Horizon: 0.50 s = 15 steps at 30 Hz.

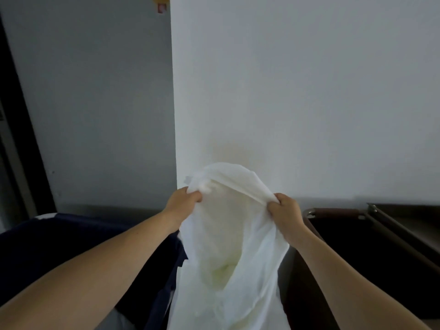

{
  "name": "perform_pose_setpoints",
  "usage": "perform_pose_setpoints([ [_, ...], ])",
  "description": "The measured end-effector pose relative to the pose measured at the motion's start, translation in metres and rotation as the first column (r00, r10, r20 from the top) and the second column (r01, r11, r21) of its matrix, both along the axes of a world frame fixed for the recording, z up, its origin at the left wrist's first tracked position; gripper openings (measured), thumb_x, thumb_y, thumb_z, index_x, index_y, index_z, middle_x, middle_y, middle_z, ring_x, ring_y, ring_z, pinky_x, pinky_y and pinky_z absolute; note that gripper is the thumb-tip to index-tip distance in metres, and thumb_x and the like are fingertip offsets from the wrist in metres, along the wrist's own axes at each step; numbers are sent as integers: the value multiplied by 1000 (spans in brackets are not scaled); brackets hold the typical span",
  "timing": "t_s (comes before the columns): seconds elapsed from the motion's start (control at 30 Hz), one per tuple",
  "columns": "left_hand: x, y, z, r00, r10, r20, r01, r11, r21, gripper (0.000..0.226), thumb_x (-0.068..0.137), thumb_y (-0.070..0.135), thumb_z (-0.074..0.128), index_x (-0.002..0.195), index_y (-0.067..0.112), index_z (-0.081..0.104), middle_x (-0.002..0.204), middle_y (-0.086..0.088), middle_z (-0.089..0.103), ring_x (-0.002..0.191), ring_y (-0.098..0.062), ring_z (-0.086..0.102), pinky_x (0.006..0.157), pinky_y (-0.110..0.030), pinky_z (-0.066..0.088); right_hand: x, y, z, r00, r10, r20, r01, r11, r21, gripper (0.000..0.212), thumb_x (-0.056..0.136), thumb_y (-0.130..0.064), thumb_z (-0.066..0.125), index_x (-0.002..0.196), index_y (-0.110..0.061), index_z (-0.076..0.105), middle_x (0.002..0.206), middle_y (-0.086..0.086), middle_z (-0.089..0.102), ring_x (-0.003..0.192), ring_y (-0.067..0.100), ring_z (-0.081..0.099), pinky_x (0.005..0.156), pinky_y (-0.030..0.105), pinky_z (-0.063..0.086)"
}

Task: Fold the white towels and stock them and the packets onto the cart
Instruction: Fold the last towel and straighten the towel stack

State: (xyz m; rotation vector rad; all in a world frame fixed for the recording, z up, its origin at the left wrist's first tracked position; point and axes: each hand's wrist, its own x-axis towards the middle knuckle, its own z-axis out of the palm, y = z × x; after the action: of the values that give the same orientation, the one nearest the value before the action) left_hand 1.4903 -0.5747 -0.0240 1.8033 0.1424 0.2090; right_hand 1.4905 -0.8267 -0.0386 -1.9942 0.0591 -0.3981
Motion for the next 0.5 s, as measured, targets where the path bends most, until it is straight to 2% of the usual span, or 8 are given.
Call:
perform_pose_setpoints([
  [0.1,2,5,13,988,-4,156,-11,995,96,18,89,16,57,103,8,63,102,-13,66,89,-28,62,77,-39,50,-3,4,-4,998,-6,-61,2,998,-62,15,84,-1,47,81,-1,62,67,9,53,61,22,49,55,29,36],
  [0.17,0,3,16,966,-70,251,15,977,214,16,94,15,52,108,13,60,100,-4,64,86,-21,59,73,-32,48,-5,5,-14,968,19,-250,-83,965,-250,14,85,-4,49,79,-5,61,75,9,60,69,24,56,58,29,39],
  [0.23,-2,0,11,937,-172,304,66,941,331,24,97,13,49,118,21,56,102,9,61,93,-15,60,80,-30,50,-10,7,-27,889,15,-457,-229,880,-415,16,88,-9,52,97,-4,64,103,14,66,96,30,64,70,28,46],
  [0.27,-3,-1,6,923,-220,315,93,923,374,32,98,11,48,126,25,55,105,15,59,98,-12,59,86,-30,51,-12,9,-29,870,7,-494,-255,863,-437,27,90,-10,53,114,-1,61,119,16,63,108,31,62,79,30,48],
  [0.3,-3,-3,1,910,-271,314,128,904,409,41,97,8,48,132,29,52,109,17,58,101,-10,59,89,-29,51,-13,12,-29,878,17,-479,-237,885,-402,39,91,-11,54,129,-2,54,129,16,59,114,29,59,87,31,48],
  [0.33,-3,-4,-5,897,-323,302,167,879,446,48,96,6,48,136,33,49,112,16,58,102,-10,59,91,-29,51,-14,18,-24,905,54,-422,-192,936,-294,48,92,-11,56,139,-5,46,135,14,55,115,26,58,91,32,46],
  [0.4,-5,-6,-17,864,-434,253,253,811,528,60,93,3,47,142,39,43,118,14,61,105,-11,60,93,-28,49,-13,28,-8,962,127,-244,-147,987,-65,60,91,-12,58,148,-12,39,138,9,55,114,21,56,97,32,43],
  [0.5,-14,-9,-30,828,-517,218,337,768,544,67,90,-3,43,139,42,45,113,16,65,103,-7,61,89,-20,48,-8,37,6,984,91,-152,-91,996,6,72,92,-28,63,155,-20,28,151,7,42,134,26,46,110,40,38],
])
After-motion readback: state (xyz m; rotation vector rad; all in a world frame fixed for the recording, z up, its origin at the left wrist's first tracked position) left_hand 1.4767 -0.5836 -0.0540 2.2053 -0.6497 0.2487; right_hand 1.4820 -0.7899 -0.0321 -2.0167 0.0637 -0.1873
